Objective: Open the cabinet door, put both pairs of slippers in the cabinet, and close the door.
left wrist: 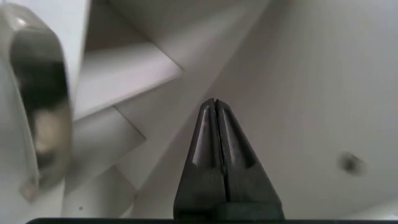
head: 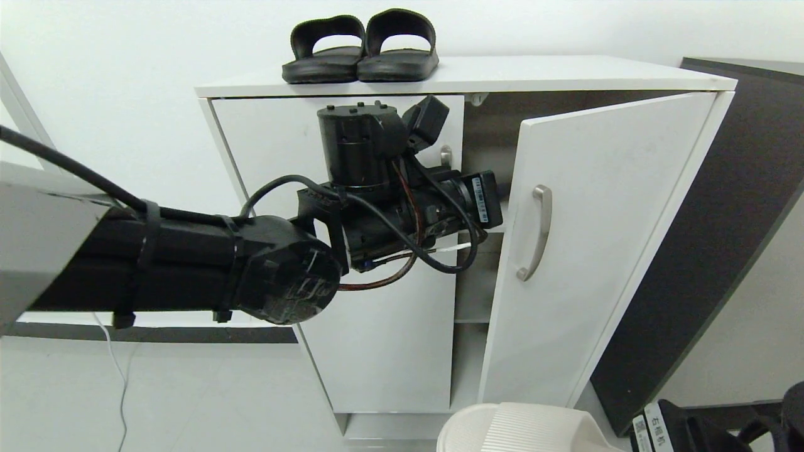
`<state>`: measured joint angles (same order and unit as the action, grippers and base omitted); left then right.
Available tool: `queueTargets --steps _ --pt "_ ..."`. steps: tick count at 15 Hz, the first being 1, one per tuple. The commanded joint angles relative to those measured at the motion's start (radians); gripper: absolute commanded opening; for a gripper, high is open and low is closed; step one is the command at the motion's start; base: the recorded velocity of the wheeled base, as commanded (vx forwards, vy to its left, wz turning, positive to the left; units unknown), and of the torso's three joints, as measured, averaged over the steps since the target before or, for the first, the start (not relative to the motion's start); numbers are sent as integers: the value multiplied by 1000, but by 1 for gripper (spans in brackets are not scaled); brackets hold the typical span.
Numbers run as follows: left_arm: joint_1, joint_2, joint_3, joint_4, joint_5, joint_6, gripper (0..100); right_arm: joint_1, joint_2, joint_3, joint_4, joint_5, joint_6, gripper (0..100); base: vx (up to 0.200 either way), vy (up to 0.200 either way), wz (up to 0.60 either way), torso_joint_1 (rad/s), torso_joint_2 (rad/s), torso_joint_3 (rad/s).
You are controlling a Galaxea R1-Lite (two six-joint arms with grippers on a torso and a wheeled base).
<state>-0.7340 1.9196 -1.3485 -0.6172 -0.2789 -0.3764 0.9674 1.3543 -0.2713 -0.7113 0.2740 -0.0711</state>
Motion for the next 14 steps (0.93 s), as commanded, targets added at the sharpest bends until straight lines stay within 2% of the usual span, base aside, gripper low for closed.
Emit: queueTargets --steps 1,3,5,6,7,8,9,12,14 --pt "-1 21 -6 -6 0 -6 0 11 6 7 0 1 1 0 -200 0 0 2 -2 2" --pt "-21 -24 71 -49 0 -4 0 40 6 20 0 1 1 0 -200 0 0 2 0 5" --pt "-119 -73 172 -108 -2 -1 0 71 5 37 0 1 2 0 -200 0 0 -2 5 2" --pt "-145 -88 201 -122 -5 -1 0 76 5 38 0 1 2 0 -200 0 0 7 7 2" --pt "-211 -120 278 -160 -17 1 0 94 2 47 -4 2 2 0 -200 0 0 2 2 7" --pt "-219 -119 284 -173 -19 2 0 100 -1 49 -4 1 2 0 0 0 0 0 0 0" --pt "-217 -114 281 -182 -22 8 0 105 -3 52 -5 1 1 0 0 0 0 0 0 0" --pt "-131 -111 279 -184 -22 11 0 97 -1 40 -8 -6 8 0 0 0 0 0 0 0" --pt "-82 -134 279 -182 -14 11 0 4 -1 4 -5 -15 11 0 0 0 0 0 0 0"
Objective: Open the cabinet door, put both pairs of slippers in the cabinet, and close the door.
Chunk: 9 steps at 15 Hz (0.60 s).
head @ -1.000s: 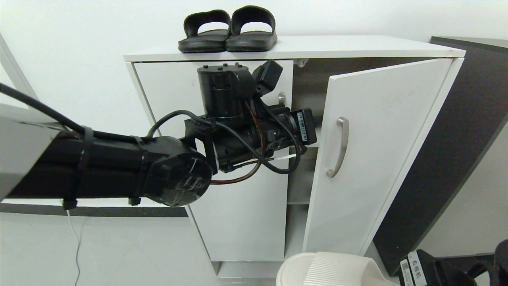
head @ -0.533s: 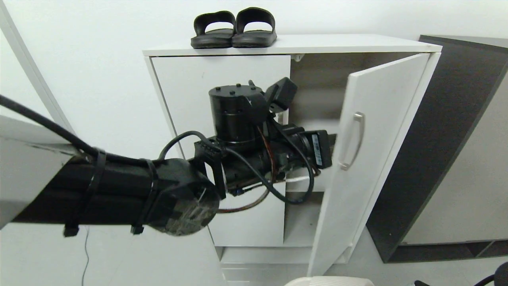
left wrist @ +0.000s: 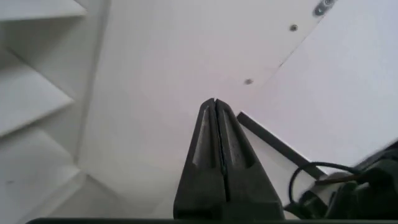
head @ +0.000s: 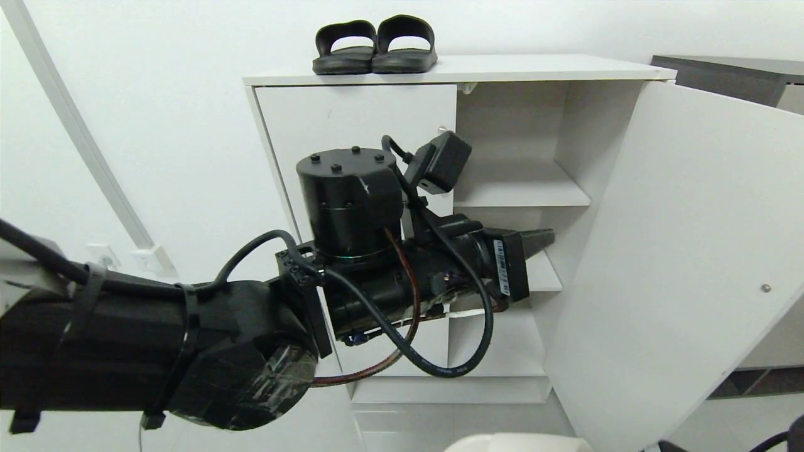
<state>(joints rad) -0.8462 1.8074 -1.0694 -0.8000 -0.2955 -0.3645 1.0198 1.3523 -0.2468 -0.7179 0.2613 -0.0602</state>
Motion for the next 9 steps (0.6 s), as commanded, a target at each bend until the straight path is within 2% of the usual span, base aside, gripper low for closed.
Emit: queueTargets --steps 1,3,4,5,7,8,9 --pt "56 -45 9 1 4 -1 0 -107 4 -32 3 -22 2 0 0 0 0 0 0 0" --pt "133 -128 91 5 9 6 0 -188 21 -57 5 -119 76 0 0 0 0 0 0 0" --pt "156 -175 138 8 53 29 0 -195 34 -81 6 -188 132 0 0 0 0 0 0 0" --pt "177 -220 186 8 124 44 0 -196 59 -109 12 -263 157 0 0 0 0 0 0 0" --pt "202 -303 259 13 228 45 0 -208 117 -146 18 -338 168 0 0 0 0 0 0 0" --pt "213 -378 327 27 322 52 0 -216 162 -178 18 -389 172 0 0 0 0 0 0 0" --pt "216 -444 379 48 383 61 0 -230 192 -206 17 -419 180 0 0 0 0 0 0 0"
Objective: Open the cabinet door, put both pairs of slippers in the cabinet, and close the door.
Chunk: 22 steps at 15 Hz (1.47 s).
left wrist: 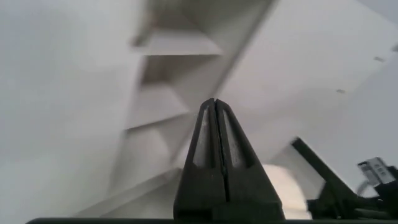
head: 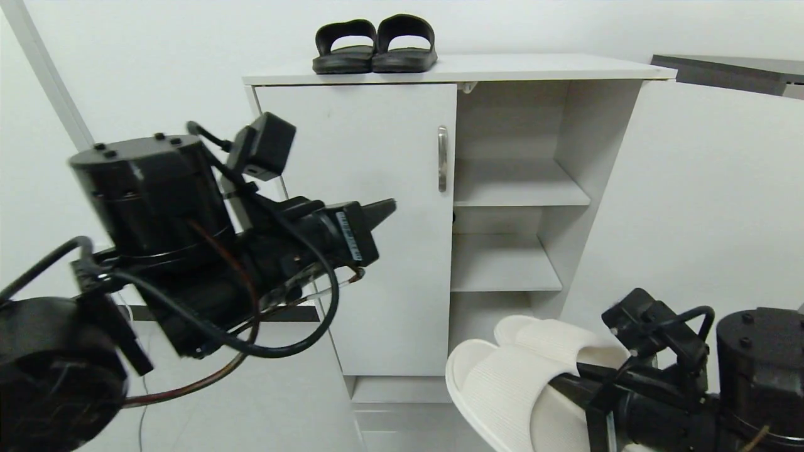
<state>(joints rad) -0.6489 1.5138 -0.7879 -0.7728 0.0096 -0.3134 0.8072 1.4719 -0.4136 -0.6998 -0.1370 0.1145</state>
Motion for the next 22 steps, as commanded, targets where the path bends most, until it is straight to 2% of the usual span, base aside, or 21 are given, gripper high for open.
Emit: queueTargets --steps 1,2,4,5,6,8,9,10,11,12,14,17,19,21,22 --pt "18 -221 153 49 128 19 0 -23 97 -56 -1 -50 11 0 0 0 0 0 0 0" --pt "18 -293 210 78 173 34 0 -28 116 -65 -1 -70 11 0 0 0 0 0 0 0" --pt "23 -472 318 165 311 77 0 -26 130 -70 -3 -84 8 0 0 0 0 0 0 0" --pt "98 -564 352 228 362 83 0 -22 131 -70 -1 -84 5 0 0 0 0 0 0 0" --pt "186 -644 374 294 365 86 0 -20 136 -70 -1 -84 5 0 0 0 0 0 0 0" --pt "278 -814 403 441 400 89 0 -20 143 -68 -3 -85 5 0 0 0 0 0 0 0" --pt "311 -880 417 515 425 100 0 -20 145 -70 -1 -84 5 0 0 0 0 0 0 0" --pt "354 -946 449 566 437 125 0 -20 150 -73 -1 -85 5 0 0 0 0 0 0 0" --pt "390 -1014 493 581 435 155 0 -19 157 -77 -4 -87 5 0 0 0 0 0 0 0" --pt "397 -1066 532 583 435 189 0 -17 160 -80 -6 -85 5 0 0 0 0 0 0 0" --pt "419 -1138 562 586 434 197 0 -17 173 -96 -10 -93 7 0 0 0 0 0 0 0" --pt "531 -1186 604 586 432 203 0 -5 165 -97 -10 -144 7 0 0 0 0 0 0 0" --pt "560 -1210 679 586 423 214 0 7 159 -97 -17 -147 4 0 0 0 0 0 0 0" --pt "563 -1298 788 592 349 240 0 12 159 -97 -17 -147 4 0 0 0 0 0 0 0" --pt "586 -1359 788 661 345 241 0 18 159 -96 -17 -148 4 0 0 0 0 0 0 0"
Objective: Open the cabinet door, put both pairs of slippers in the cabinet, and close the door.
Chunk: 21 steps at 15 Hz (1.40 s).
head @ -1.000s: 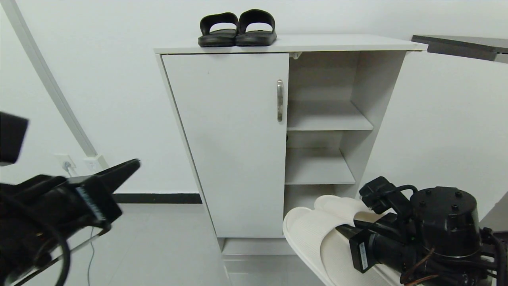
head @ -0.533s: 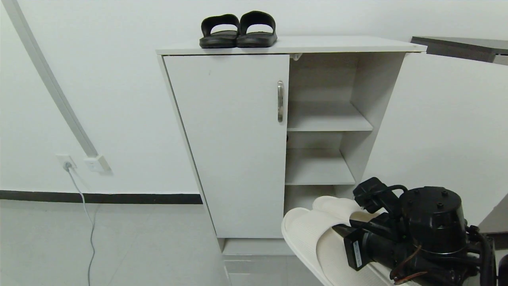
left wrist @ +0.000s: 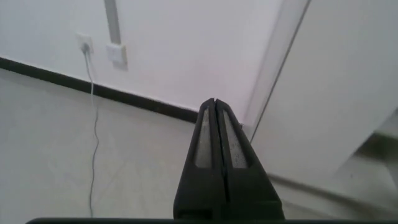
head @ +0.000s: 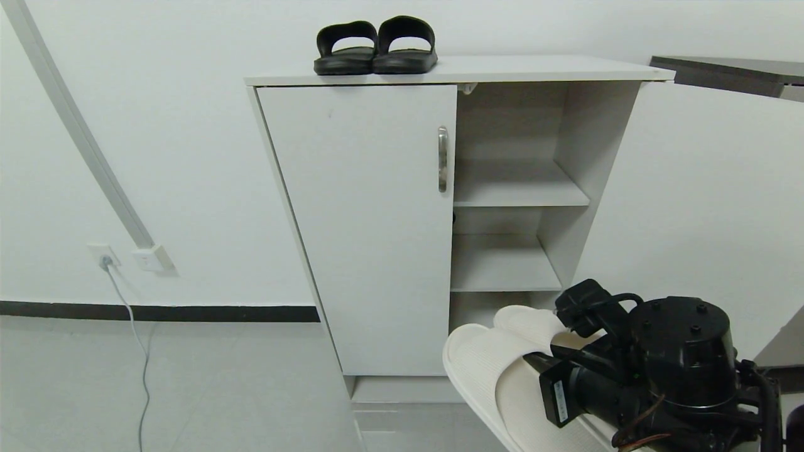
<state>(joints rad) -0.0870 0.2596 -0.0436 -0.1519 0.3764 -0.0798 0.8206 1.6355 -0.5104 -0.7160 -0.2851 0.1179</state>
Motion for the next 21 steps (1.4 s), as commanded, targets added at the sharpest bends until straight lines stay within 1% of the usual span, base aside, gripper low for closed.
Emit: queueTargets --steps 1,2,3,4,5,6,7,8,9,11,12,13,14,16,17,18,19,21 --pt "70 -175 41 121 -28 12 0 6 -5 1 0 0 0 0 0 0 0 0 0 0" --pt "124 -203 36 137 -39 23 0 6 -3 0 0 0 0 0 0 0 0 0 0 0" --pt "116 -207 36 137 -42 28 0 8 -3 1 0 0 0 0 0 0 0 0 0 0" --pt "93 -250 36 137 -82 52 0 11 -3 3 0 0 0 0 0 0 0 0 0 0" --pt "84 -260 39 130 -160 92 0 14 -3 3 0 0 0 0 0 0 0 0 0 0" --pt "85 -258 44 104 -274 133 0 15 -2 3 0 -8 3 0 0 0 0 0 0 0" --pt "85 -258 44 126 -336 146 0 18 4 6 -2 -11 3 0 0 0 0 0 0 0" --pt "85 -257 37 181 -366 147 0 18 4 4 -7 -11 6 0 0 0 0 0 0 0" --pt "85 -257 44 155 -372 138 0 18 4 3 -14 -12 6 0 0 0 0 0 0 0" --pt "85 -258 44 153 -372 138 0 18 10 -2 -31 -23 5 0 0 0 0 0 0 0" --pt "85 -257 44 153 -372 135 0 17 35 -39 -40 -62 11 0 0 0 0 0 0 0" --pt "85 -257 44 155 -372 133 0 17 70 -80 -42 -111 36 0 0 0 0 0 0 0" --pt "85 -257 44 153 -372 127 0 17 119 -140 -40 -186 85 0 0 0 0 0 0 0" --pt "85 -258 44 153 -372 120 0 12 242 -244 -40 -364 114 0 0 0 0 0 0 0" --pt "85 -257 44 153 -372 120 0 12 293 -280 -42 -434 126 0 0 0 0 0 0 0" --pt "85 -258 44 153 -372 120 0 12 319 -298 -42 -462 137 0 0 0 0 0 0 0" --pt "85 -257 44 155 -372 120 0 12 323 -298 -42 -462 140 0 0 0 0 0 0 0" --pt "85 -258 44 153 -372 120 0 3 323 -296 -42 -467 141 0 0 -200 0 2 -2 5"
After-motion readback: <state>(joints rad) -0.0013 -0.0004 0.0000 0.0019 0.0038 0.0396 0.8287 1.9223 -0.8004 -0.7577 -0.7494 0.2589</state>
